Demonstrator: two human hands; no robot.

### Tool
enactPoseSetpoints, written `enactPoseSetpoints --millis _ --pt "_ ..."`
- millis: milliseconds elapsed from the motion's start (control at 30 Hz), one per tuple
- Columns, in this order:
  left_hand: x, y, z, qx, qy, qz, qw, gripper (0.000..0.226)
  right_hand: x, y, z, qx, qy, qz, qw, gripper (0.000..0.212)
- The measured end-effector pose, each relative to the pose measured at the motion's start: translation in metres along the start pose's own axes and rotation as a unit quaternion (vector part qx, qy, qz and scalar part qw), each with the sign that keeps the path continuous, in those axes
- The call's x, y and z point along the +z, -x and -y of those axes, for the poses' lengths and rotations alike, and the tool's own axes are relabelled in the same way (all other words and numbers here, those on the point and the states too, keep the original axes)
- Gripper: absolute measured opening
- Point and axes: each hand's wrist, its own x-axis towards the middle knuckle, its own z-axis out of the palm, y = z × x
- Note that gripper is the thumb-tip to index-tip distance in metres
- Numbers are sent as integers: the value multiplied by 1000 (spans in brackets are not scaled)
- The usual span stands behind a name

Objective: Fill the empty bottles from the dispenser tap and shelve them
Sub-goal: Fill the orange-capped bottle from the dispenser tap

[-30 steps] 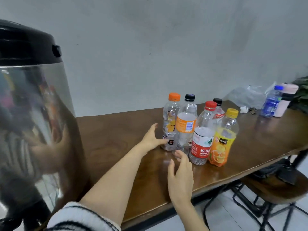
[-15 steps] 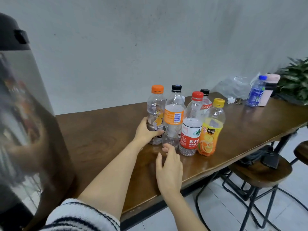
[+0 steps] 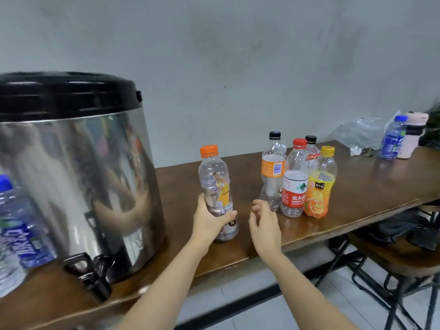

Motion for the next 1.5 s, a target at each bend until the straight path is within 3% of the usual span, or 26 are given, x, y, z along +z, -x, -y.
enactPoseSetpoints --millis 133,233,400,500,600,700,800,933,1000,1100,1233,1300,1400,1500 --pt "-40 63 -12 -10 30 5 999 63 -18 17 43 -74 -105 4 992 24" --pt "-69 105 -21 -2 12 12 1000 63 -39 37 92 -131 -206 51 968 18" --pt "-108 152 -31 22 -50 34 998 63 -63 83 163 -201 -266 250 909 49" --pt "-124 177 -31 42 -65 23 997 64 -59 107 178 -217 -262 276 899 60" --pt "-138 196 -23 46 -44 -44 997 58 -51 127 183 -213 -283 320 879 59" --pt "-152 210 -11 60 -53 -99 992 60 -46 143 189 -245 -198 311 897 54" --pt "-163 222 2 53 -94 -105 989 68 -50 147 205 -306 -10 202 930 61" --pt "-173 233 18 47 -137 -107 984 71 -45 151 227 -359 248 116 892 69" --pt "-178 236 24 47 -144 -105 983 74 -37 153 229 -363 299 116 875 70" --pt "-189 237 31 33 -134 -78 987 79 -28 154 228 -395 242 164 871 56" --pt "-204 236 42 22 -130 -60 990 81 -22 150 221 -413 87 333 843 31" --pt "-209 237 48 13 -123 -71 990 80 -22 148 218 -376 22 393 839 40" --pt "-212 237 55 9 -124 -75 989 80 -22 150 217 -324 38 370 870 62" --pt "-212 238 57 10 -133 -77 988 79 -18 151 218 -307 100 339 883 47"
